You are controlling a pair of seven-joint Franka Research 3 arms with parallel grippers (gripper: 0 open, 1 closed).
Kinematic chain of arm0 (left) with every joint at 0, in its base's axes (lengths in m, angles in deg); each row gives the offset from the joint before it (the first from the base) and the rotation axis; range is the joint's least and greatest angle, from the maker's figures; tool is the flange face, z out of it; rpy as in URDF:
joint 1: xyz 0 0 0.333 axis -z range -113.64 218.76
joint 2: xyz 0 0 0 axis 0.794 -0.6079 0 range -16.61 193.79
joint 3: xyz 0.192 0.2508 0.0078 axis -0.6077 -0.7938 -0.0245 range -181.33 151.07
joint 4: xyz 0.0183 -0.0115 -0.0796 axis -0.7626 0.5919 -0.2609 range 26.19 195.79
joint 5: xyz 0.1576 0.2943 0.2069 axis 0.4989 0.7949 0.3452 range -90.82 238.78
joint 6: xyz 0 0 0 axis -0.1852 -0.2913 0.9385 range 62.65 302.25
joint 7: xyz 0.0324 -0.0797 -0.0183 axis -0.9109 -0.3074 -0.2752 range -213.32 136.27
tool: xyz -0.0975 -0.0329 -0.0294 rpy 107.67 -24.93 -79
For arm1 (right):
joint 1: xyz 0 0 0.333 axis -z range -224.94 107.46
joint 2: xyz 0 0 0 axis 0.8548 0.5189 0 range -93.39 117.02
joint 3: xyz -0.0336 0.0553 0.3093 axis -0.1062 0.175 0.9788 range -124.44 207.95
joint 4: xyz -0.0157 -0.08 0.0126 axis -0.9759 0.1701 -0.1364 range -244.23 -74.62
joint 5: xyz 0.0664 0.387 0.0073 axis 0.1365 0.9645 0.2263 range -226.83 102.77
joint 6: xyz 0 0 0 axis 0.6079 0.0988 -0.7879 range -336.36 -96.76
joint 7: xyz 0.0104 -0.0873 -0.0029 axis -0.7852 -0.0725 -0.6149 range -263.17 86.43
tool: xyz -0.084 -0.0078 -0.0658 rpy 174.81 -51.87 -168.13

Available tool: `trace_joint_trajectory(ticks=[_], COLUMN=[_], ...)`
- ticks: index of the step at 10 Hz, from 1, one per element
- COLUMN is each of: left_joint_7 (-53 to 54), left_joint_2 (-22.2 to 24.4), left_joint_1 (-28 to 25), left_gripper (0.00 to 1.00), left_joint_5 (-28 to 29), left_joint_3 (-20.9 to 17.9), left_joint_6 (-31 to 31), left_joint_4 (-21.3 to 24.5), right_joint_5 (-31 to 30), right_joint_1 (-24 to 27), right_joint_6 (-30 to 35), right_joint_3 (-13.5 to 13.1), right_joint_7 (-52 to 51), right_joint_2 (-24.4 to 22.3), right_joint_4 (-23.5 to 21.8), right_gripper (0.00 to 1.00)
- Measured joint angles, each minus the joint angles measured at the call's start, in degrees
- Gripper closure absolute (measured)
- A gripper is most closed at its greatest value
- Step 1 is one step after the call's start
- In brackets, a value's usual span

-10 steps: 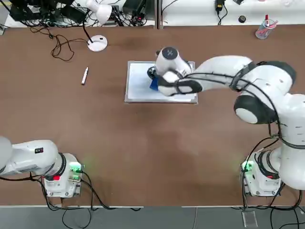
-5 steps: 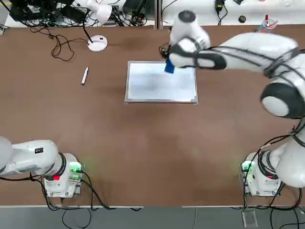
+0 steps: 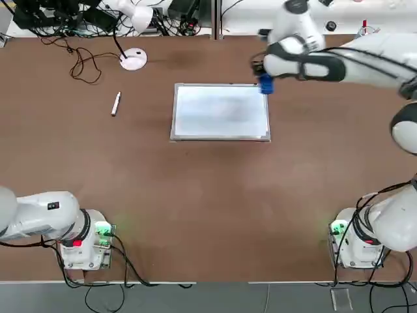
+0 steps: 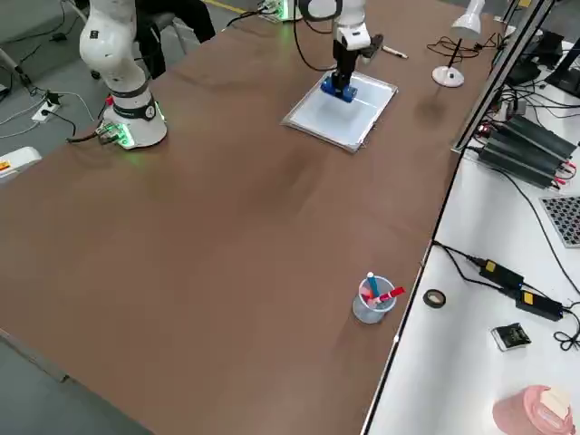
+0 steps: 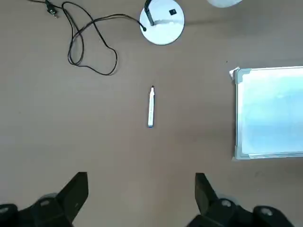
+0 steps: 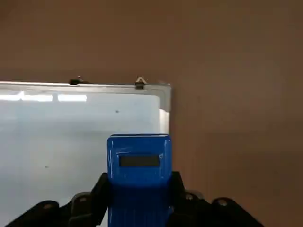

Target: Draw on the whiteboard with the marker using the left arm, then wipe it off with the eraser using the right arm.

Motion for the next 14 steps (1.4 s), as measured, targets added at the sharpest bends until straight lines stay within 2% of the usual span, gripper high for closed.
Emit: trace_joint_trajectory(ticks=[3,6,8,11,14], left_joint_7=[0.0,0.0,0.0,0.0,0.0], left_joint_2=[0.0,0.0,0.0,0.0,0.0], left_joint_1=[0.0,0.0,0.0,0.0,0.0], left_gripper=[0.0,0.0,0.0,0.0,0.0], left_joint_5=[0.0,0.0,0.0,0.0,0.0], left_joint_3=[0.0,0.1,0.1,0.1,0.1], left_joint_6=[0.0,0.0,0.0,0.0,0.0], left_joint_4=[0.0,0.0,0.0,0.0,0.0], right_joint_5=[0.0,-0.2,-2.4,-7.3,-9.8], right_joint_1=[8.3,15.7,19.3,24.1,27.1], right_joint_6=[4.0,4.3,3.3,-1.8,-11.1], right_joint_3=[-0.1,-0.1,-0.1,-0.1,-0.1], right_joint_7=[-16.2,-30.1,-35.3,-40.3,-42.5], right_joint_2=[-2.8,-3.8,-3.8,-3.7,-2.2], right_joint_4=[-1.9,-3.6,-4.7,-7.4,-10.9], right_gripper=[0.44,0.44,0.44,0.44,0.44])
